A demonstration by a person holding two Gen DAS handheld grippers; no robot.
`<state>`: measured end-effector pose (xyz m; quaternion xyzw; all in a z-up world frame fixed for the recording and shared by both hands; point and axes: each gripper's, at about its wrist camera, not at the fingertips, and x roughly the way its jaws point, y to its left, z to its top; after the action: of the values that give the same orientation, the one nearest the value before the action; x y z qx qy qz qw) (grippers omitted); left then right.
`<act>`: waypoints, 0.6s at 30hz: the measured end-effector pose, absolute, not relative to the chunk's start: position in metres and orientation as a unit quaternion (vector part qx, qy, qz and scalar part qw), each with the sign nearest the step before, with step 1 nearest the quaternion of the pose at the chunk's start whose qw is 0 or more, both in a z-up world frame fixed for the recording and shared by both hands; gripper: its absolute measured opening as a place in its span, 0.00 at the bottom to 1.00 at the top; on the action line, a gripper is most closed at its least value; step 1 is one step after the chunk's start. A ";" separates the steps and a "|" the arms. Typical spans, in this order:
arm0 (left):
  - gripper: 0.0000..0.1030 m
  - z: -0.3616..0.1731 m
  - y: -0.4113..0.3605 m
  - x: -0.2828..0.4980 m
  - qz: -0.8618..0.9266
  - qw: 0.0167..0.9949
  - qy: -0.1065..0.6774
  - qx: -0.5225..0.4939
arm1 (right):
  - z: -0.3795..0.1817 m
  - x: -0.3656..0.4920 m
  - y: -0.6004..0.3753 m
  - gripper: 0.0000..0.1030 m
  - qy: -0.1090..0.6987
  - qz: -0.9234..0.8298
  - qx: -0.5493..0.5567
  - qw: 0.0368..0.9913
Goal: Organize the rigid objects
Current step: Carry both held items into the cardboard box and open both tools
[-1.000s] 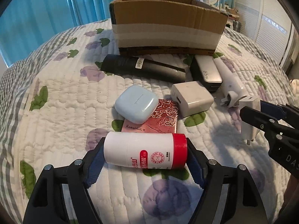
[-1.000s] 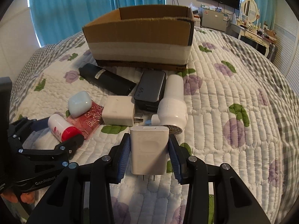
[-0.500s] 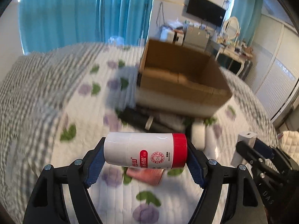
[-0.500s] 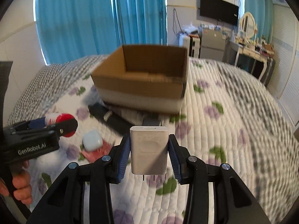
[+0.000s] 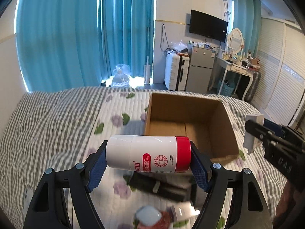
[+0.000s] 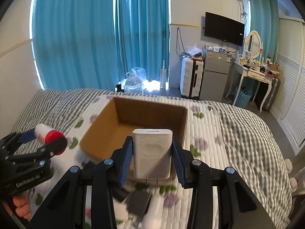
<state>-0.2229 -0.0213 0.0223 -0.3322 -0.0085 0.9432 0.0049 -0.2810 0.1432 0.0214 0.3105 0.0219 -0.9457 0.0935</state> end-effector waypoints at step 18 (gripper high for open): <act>0.76 -0.029 0.028 -0.344 0.944 0.064 0.075 -0.314 | -0.032 -0.414 0.155 0.39 0.029 -0.934 0.341 0.102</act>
<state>-0.3437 0.0277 -0.0285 -0.3139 0.0753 0.9443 0.0641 -0.4143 0.1548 -0.0315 0.3412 0.0288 -0.9340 0.1015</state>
